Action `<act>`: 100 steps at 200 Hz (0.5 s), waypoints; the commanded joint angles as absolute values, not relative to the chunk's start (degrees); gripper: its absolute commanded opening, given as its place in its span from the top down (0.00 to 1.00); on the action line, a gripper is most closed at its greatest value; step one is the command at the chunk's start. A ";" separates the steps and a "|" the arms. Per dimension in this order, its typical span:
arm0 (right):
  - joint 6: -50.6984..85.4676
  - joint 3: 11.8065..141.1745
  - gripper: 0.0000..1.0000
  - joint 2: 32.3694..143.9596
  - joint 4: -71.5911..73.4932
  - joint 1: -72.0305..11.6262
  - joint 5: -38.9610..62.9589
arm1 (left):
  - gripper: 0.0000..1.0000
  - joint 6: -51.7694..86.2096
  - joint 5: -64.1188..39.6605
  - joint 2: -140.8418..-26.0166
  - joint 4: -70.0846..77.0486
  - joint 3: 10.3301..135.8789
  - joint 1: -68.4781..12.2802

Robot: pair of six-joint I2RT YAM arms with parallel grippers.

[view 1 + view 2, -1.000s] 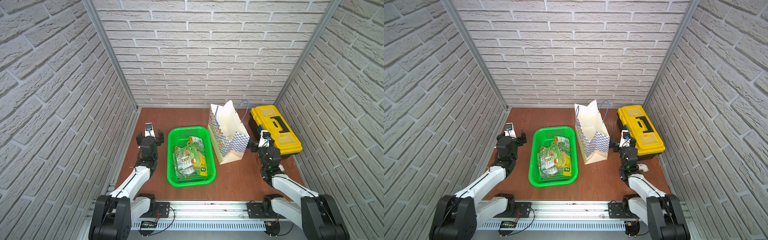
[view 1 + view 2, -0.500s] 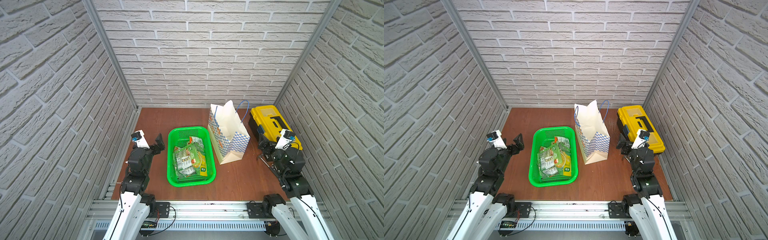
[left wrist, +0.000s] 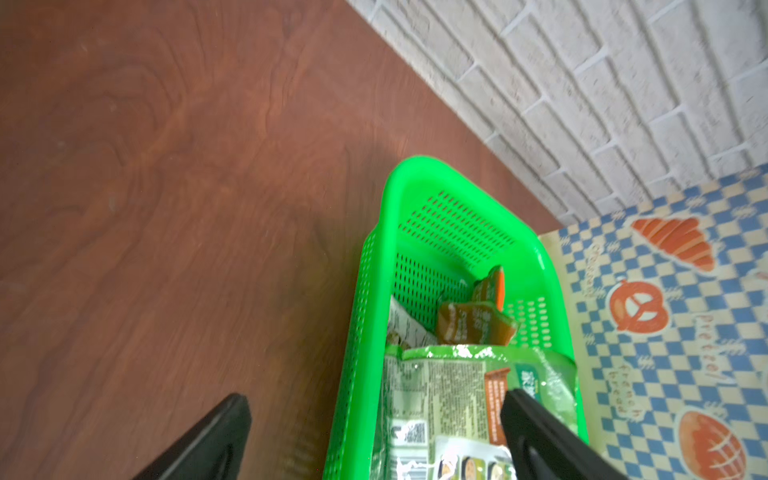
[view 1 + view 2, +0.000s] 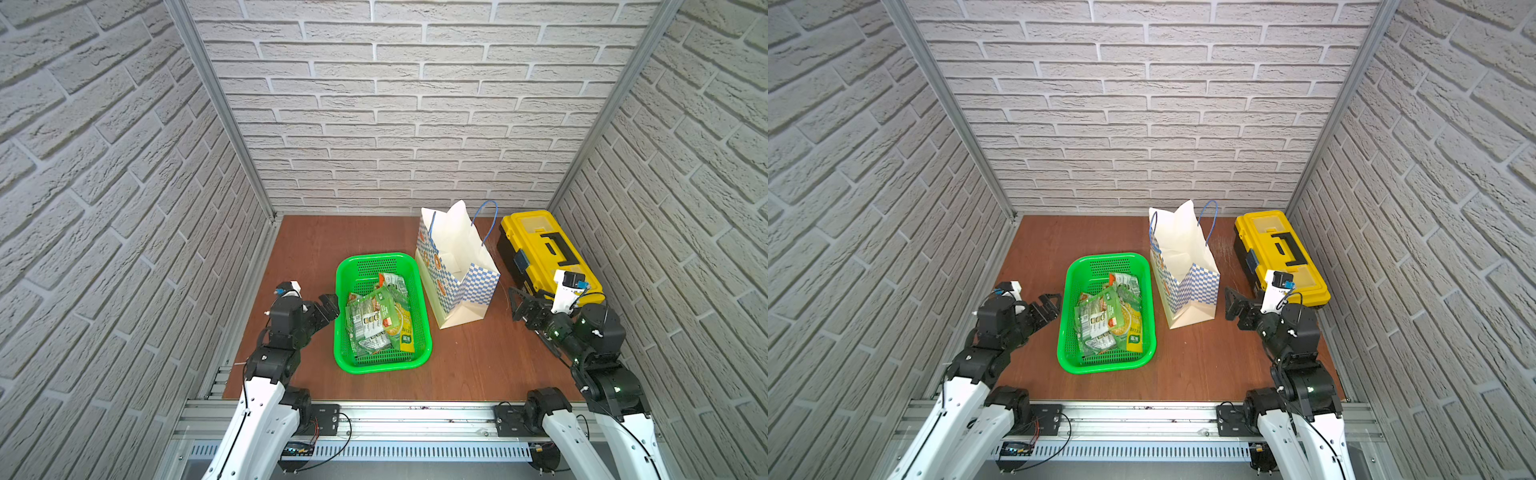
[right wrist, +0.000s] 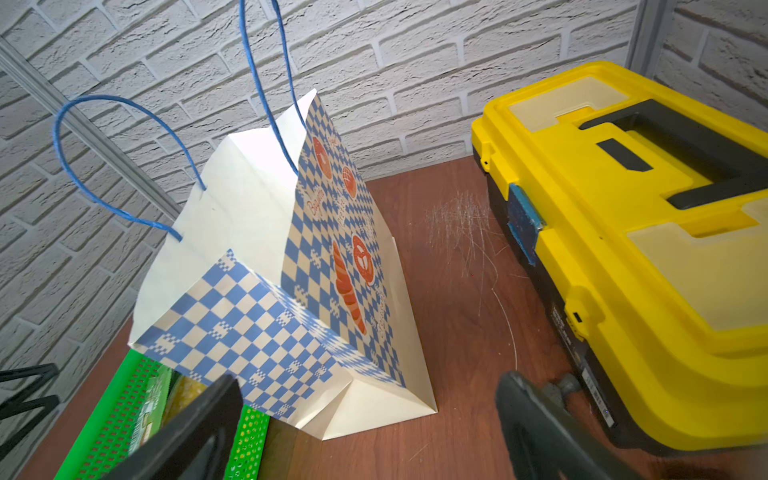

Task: Place the condiment packets inside the bag
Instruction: Move the storage box to the center of the board.

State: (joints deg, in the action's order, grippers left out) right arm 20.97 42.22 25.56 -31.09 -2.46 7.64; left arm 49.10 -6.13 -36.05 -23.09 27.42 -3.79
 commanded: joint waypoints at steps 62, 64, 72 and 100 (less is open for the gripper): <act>21.24 57.13 0.01 37.29 -39.69 -2.55 14.39 | 0.23 45.25 8.71 -54.39 -22.07 32.21 -13.45; 21.20 57.46 0.01 37.60 -39.96 -2.55 14.28 | 0.25 45.33 8.77 -54.86 -21.80 32.35 -13.45; 20.92 58.79 0.01 38.94 -40.96 -2.53 13.94 | 0.34 45.43 8.85 -56.49 -20.55 32.75 -13.45; 20.15 62.78 0.01 43.60 -43.40 -2.55 13.45 | 0.56 45.70 11.24 -60.95 -17.64 34.80 -13.36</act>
State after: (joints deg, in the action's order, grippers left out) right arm 21.61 59.90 40.51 -40.91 -2.46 13.56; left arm 46.06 6.50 -58.39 -22.28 31.99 -13.41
